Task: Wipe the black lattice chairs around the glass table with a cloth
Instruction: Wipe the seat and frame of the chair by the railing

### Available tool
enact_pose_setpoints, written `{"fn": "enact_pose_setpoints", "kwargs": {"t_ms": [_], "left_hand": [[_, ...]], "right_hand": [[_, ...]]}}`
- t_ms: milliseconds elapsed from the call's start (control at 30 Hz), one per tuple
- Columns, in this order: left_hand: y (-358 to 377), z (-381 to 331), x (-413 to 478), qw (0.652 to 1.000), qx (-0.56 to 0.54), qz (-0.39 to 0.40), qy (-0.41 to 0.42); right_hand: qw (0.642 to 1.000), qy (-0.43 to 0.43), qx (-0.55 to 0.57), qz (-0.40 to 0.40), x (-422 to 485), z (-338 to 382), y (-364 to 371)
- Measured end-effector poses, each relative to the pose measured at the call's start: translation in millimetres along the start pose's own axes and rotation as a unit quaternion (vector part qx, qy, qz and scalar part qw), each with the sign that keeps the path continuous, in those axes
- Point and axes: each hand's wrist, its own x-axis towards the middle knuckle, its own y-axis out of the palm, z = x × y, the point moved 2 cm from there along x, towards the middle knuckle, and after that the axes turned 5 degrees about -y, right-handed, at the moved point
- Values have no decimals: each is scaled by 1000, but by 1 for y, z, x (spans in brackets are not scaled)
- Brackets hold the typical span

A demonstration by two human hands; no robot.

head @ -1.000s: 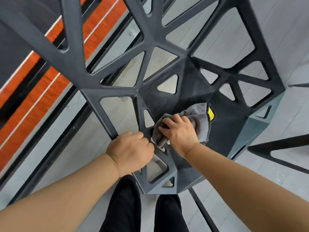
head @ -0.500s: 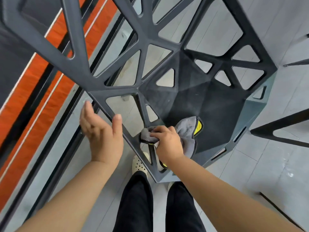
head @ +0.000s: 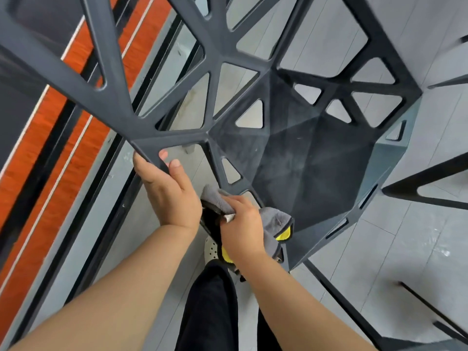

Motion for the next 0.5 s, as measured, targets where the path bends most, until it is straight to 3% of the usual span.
{"fn": "enact_pose_setpoints", "kwargs": {"t_ms": [133,333,400,500], "left_hand": [[0,1,0,1000,2,-3,-6],[0,4,2,1000,5,1,-3],[1,9,4,1000,-4,13,-19],[-7,-7,1,999,-30,35,-11]], "right_hand": [[997,-70,-8,-16,-19,-3,-5],[968,-121,-208,-71,27,-9,-8],[968,-53,-236,-62,45,1,-18],[986,40,-139,-82,88,20,-33]]}}
